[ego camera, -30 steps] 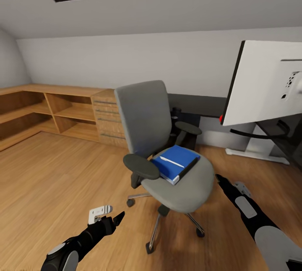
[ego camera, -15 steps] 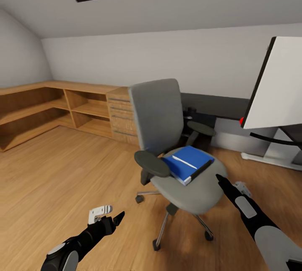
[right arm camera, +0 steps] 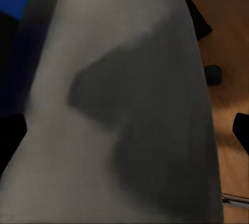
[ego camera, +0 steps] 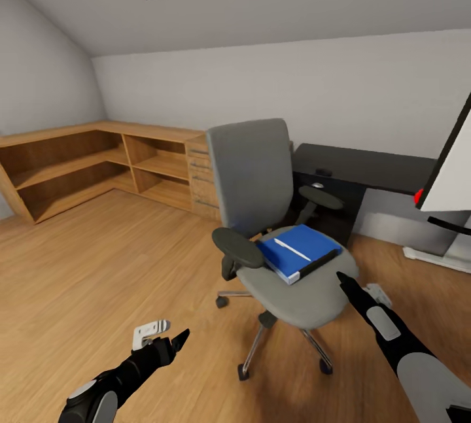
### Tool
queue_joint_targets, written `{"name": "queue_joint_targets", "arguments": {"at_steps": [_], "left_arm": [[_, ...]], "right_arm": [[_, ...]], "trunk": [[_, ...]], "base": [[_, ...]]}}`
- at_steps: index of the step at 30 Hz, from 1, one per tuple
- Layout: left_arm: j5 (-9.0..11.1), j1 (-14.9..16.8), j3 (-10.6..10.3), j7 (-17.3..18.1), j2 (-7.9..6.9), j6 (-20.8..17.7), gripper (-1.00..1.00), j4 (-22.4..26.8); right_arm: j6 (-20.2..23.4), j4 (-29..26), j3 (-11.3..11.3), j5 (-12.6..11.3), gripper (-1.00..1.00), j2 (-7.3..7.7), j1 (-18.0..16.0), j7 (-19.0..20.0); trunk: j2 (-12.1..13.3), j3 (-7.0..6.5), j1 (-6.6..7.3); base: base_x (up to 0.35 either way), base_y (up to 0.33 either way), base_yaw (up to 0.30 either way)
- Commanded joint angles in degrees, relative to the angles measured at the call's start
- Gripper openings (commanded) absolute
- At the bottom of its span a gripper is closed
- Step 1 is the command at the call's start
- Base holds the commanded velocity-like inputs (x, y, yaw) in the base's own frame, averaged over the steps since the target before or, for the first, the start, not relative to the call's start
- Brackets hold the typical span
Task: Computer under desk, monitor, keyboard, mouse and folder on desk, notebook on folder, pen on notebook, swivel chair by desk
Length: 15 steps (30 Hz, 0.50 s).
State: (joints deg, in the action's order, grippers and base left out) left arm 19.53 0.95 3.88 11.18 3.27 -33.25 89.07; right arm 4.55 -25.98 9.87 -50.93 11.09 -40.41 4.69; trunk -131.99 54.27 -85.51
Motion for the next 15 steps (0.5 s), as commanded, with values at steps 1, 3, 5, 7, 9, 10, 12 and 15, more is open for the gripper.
{"name": "queue_joint_targets", "arguments": {"at_steps": [1, 3, 5, 7, 9, 10, 12, 15], "left_arm": [[0.2, 0.0, 0.1, 0.2, 0.09, -0.4, 1.0, 0.0], [0.2, 0.0, 0.1, 0.2, 0.09, -0.5, 1.0, 0.0], [0.2, 0.0, 0.1, 0.2, 0.07, -0.4, 1.0, 0.0], [0.2, 0.0, 0.1, 0.2, 0.08, -0.4, 1.0, 0.0], [0.2, 0.0, 0.1, 0.2, 0.09, -0.4, 1.0, 0.0], [0.2, 0.0, 0.1, 0.2, 0.08, -0.4, 1.0, 0.0], [0.1, 0.0, 0.1, 0.2, 0.08, -0.4, 1.0, 0.0], [0.1, 0.0, 0.1, 0.2, 0.12, -0.4, 1.0, 0.0]], "right_arm": [[0.4, -0.1, 0.3, -0.3, 1.0, -0.02, 0.0, 0.3], [0.4, -0.1, 0.3, -0.3, 1.0, -0.06, 0.0, 0.3], [0.4, 0.0, 0.2, -0.3, 1.0, -0.1, 0.0, 0.3], [0.4, 0.0, 0.2, -0.3, 1.0, -0.1, 0.0, 0.3], [0.4, -0.1, 0.2, -0.3, 1.0, -0.1, 0.0, 0.3], [0.4, -0.1, 0.2, -0.3, 1.0, -0.1, 0.0, 0.3], [0.4, -0.1, 0.2, -0.3, 1.0, -0.09, 0.0, 0.3], [0.4, -0.1, 0.2, -0.3, 1.0, -0.04, 0.0, 0.3]], "trunk": [[0.0, 0.12, -0.01], [0.0, 0.26, -0.01], [0.0, 0.4, -0.01], [0.0, 0.53, -0.01], [0.0, 0.67, -0.01], [0.0, 0.74, -0.01], [0.0, 0.84, -0.01], [0.0, 0.9, -0.01]], "base": [[0.055, 0.0, 0.163], [0.016, 0.0, 0.163], [0.003, 0.0, 0.163], [0.001, 0.0, 0.163], [0.067, 0.0, 0.163], [0.236, 0.0, 0.162], [0.256, 0.0, 0.119], [0.161, 0.0, 0.042]]}}
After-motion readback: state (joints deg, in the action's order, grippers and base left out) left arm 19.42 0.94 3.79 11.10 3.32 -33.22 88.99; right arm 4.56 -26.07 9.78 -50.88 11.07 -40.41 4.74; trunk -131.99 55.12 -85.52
